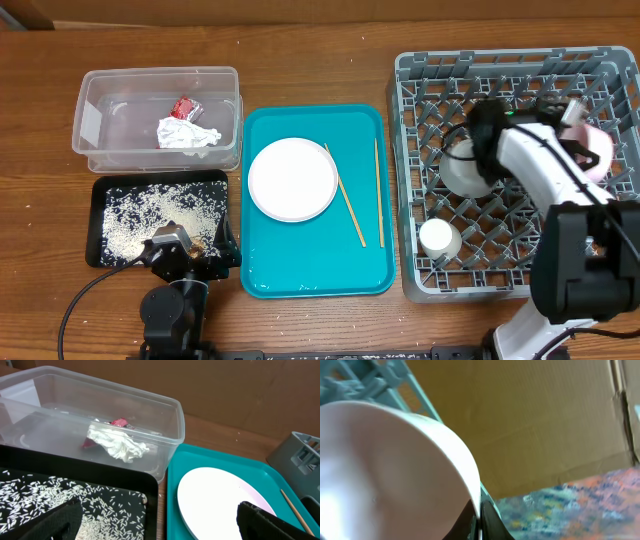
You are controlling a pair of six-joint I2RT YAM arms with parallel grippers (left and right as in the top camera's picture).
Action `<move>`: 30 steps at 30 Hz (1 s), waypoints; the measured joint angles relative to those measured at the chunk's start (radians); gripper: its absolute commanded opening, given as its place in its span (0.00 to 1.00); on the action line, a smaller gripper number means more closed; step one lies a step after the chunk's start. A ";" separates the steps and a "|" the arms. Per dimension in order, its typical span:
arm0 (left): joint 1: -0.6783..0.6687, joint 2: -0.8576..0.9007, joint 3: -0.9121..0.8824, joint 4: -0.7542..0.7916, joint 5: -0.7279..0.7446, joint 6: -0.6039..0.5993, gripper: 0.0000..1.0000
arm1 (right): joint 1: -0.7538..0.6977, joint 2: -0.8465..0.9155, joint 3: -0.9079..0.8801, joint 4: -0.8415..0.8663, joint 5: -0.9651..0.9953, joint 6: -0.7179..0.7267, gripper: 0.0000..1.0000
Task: Sort waste into correct bins and load items into the dishwasher
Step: 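Carry the pink bowl to the rack's back right and set it down, then reach the right gripper to the wooden chopsticks and grasp them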
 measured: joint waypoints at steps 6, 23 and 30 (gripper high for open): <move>0.000 0.000 0.000 0.000 0.000 0.000 1.00 | 0.075 0.000 -0.027 0.003 -0.027 -0.004 0.49; 0.000 0.000 0.000 0.000 0.000 0.000 1.00 | 0.267 -0.069 0.267 -0.159 -0.428 0.079 0.58; 0.000 0.000 0.000 0.000 0.000 0.000 1.00 | 0.432 -0.131 0.313 0.005 -0.872 -0.048 0.61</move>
